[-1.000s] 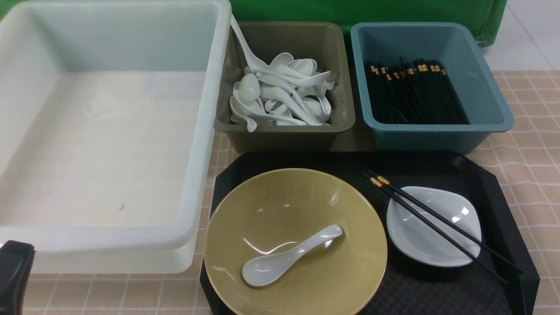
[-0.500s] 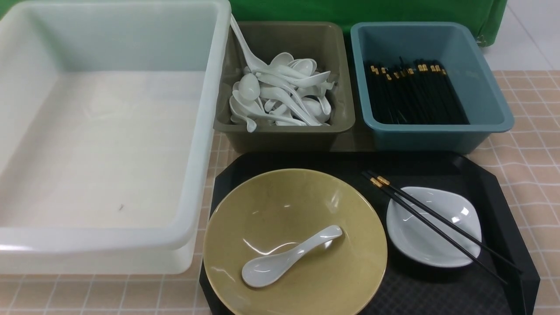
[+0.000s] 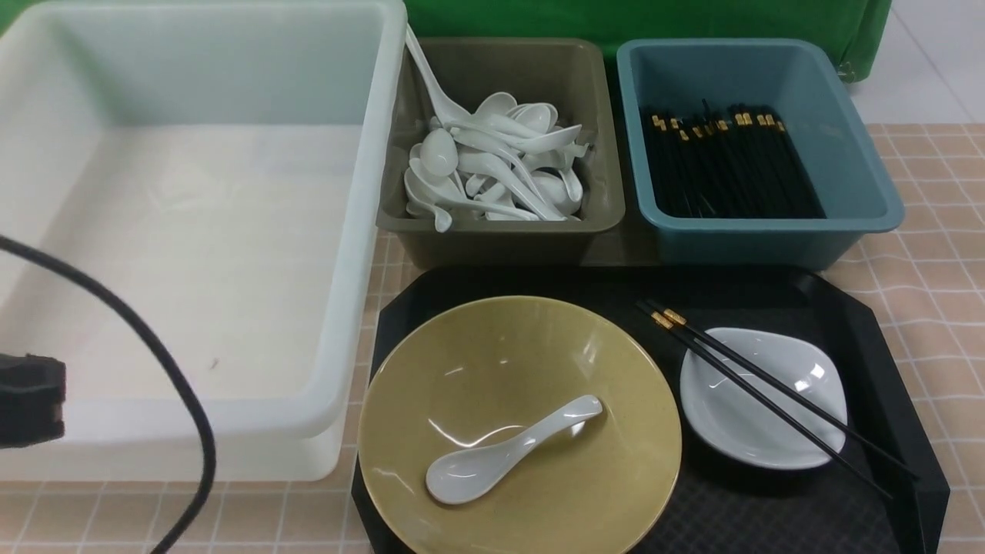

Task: On brown table put chopsticks spoon bowls plates into blue grey white boxes.
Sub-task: 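Move the grippers toward the tableware on the black tray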

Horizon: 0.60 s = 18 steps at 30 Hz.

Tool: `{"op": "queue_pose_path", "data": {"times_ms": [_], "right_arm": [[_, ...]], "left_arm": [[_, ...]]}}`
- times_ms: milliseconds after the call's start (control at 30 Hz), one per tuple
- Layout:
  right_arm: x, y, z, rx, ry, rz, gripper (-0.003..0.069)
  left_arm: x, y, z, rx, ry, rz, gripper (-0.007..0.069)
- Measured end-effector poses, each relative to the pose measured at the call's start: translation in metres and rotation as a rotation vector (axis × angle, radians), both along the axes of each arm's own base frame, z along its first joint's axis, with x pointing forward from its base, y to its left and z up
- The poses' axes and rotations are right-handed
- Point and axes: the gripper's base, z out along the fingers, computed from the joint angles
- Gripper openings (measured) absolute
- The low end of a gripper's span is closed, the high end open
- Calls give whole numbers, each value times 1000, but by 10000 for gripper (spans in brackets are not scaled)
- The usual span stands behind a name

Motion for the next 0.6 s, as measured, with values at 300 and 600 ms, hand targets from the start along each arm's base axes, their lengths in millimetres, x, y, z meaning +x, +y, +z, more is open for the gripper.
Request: {"op": "queue_pose_path", "data": {"times_ms": [300,600], "right_arm": [[49,35,-33,-62,422,278,36],[101,63,-70,-29,597,397,41]], "left_arm": [[34,-41,17,5,60,-358,1],[75,-112,26,31,82,-646,1]]}}
